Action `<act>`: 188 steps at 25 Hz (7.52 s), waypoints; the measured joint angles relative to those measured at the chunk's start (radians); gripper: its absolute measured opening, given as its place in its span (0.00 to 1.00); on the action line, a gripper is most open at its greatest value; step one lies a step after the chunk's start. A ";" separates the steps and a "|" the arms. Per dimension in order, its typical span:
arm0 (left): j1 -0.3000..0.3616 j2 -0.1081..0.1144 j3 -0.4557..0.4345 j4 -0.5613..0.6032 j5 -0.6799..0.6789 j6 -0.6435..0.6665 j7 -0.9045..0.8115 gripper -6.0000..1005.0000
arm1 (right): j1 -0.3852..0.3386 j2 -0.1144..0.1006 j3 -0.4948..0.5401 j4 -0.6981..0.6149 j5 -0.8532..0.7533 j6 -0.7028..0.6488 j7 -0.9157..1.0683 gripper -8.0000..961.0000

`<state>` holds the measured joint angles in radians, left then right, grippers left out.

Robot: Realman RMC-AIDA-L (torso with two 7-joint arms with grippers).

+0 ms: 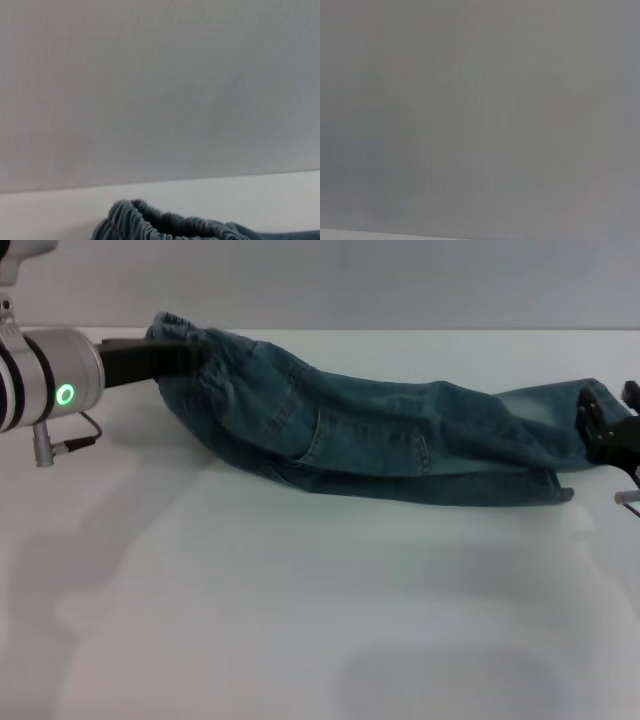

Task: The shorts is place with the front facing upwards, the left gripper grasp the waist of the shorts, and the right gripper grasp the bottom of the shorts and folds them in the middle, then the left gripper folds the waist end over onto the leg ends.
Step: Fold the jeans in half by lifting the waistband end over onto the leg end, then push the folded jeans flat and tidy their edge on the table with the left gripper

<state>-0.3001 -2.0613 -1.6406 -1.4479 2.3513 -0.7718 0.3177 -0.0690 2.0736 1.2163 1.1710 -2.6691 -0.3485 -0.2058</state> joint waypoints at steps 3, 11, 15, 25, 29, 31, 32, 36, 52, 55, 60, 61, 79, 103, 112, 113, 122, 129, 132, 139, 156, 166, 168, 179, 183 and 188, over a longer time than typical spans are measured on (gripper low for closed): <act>0.002 0.001 0.001 -0.031 0.000 -0.012 -0.002 0.11 | 0.055 0.001 0.006 -0.059 0.021 0.005 0.005 0.57; 0.012 0.001 0.031 -0.155 0.002 -0.046 -0.030 0.11 | 0.210 0.002 -0.003 -0.219 0.092 0.009 0.007 0.24; 0.013 0.001 0.045 -0.195 0.006 -0.061 -0.050 0.11 | 0.262 0.002 -0.007 -0.259 0.096 0.011 0.008 0.09; 0.022 0.000 0.078 -0.285 0.004 -0.075 -0.057 0.11 | 0.378 0.003 -0.035 -0.350 0.097 0.037 0.083 0.01; 0.022 0.000 0.081 -0.298 0.004 -0.079 -0.059 0.11 | 0.408 0.004 -0.034 -0.377 0.097 0.031 0.085 0.01; 0.030 0.001 0.100 -0.347 0.006 -0.090 -0.068 0.11 | 0.413 0.004 -0.032 -0.375 0.097 0.030 0.085 0.01; 0.031 0.001 0.103 -0.350 0.006 -0.090 -0.068 0.11 | 0.413 0.004 -0.032 -0.369 0.097 0.030 0.085 0.01; 0.038 0.001 0.113 -0.363 0.008 -0.093 -0.068 0.11 | 0.421 0.004 -0.036 -0.364 0.097 0.028 0.086 0.01; 0.024 0.001 0.163 -0.421 0.001 -0.094 -0.068 0.11 | 0.624 0.009 -0.218 -0.494 0.097 0.029 0.312 0.01; 0.021 0.001 0.172 -0.437 -0.013 -0.091 -0.064 0.11 | 0.654 0.010 -0.240 -0.512 0.097 0.027 0.335 0.01; 0.006 0.001 0.191 -0.442 -0.030 -0.086 -0.059 0.11 | 0.697 0.012 -0.275 -0.518 0.097 0.023 0.367 0.01; 0.003 0.001 0.198 -0.441 -0.031 -0.084 -0.058 0.11 | 0.702 0.012 -0.282 -0.519 0.097 0.023 0.368 0.01; 0.011 0.003 0.184 -0.405 -0.030 -0.077 -0.053 0.11 | 0.425 -0.001 -0.064 -0.423 -0.006 -0.015 0.344 0.01; -0.050 0.000 0.196 -0.408 -0.050 -0.047 -0.040 0.11 | 0.709 0.013 -0.352 -0.530 0.003 -0.013 0.552 0.01; -0.050 0.000 0.206 -0.391 -0.050 -0.036 -0.040 0.11 | 0.675 0.009 -0.320 -0.560 0.003 -0.015 0.561 0.01; -0.048 0.001 0.207 -0.388 -0.050 -0.035 -0.040 0.11 | 0.650 0.007 -0.293 -0.564 0.001 -0.019 0.554 0.01; -0.046 0.001 0.235 -0.332 -0.050 0.013 -0.035 0.10 | 0.379 -0.018 -0.027 -0.434 -0.021 -0.055 0.370 0.01; -0.063 0.000 0.305 -0.273 -0.073 0.105 -0.030 0.11 | 0.249 -0.006 0.013 -0.316 -0.118 -0.045 0.334 0.01; -0.108 -0.002 0.405 -0.165 -0.139 0.231 -0.005 0.11 | 0.215 -0.003 0.006 -0.289 -0.140 -0.041 0.333 0.01; -0.188 -0.006 0.544 0.012 -0.163 0.433 0.053 0.12 | 0.064 0.000 0.003 -0.172 -0.189 -0.053 0.331 0.01; -0.183 -0.002 0.593 0.056 -0.169 0.570 0.058 0.58 | -0.023 0.002 0.065 -0.135 -0.203 -0.100 0.313 0.01; -0.093 -0.001 0.565 0.065 -0.168 0.638 0.055 0.83 | -0.024 0.003 0.079 -0.201 -0.203 -0.309 0.258 0.01; -0.073 0.000 0.563 0.073 -0.162 0.660 0.058 0.84 | -0.014 0.003 0.081 -0.240 -0.197 -0.377 0.255 0.01; 0.074 0.005 0.602 0.118 -0.154 0.787 0.104 0.86 | -0.002 0.003 0.068 -0.313 -0.112 -0.497 0.268 0.07; 0.143 0.006 0.685 0.120 -0.154 0.860 0.127 0.85 | -0.013 0.004 0.066 -0.333 -0.111 -0.518 0.280 0.21; 0.185 0.006 0.743 0.105 -0.146 0.881 0.128 0.82 | -0.014 0.005 0.062 -0.344 -0.111 -0.520 0.282 0.52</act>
<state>-0.1150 -2.0551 -0.8975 -1.3426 2.2049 0.1094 0.4459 -0.0828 2.0784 1.2779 0.8269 -2.7797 -0.8690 0.0758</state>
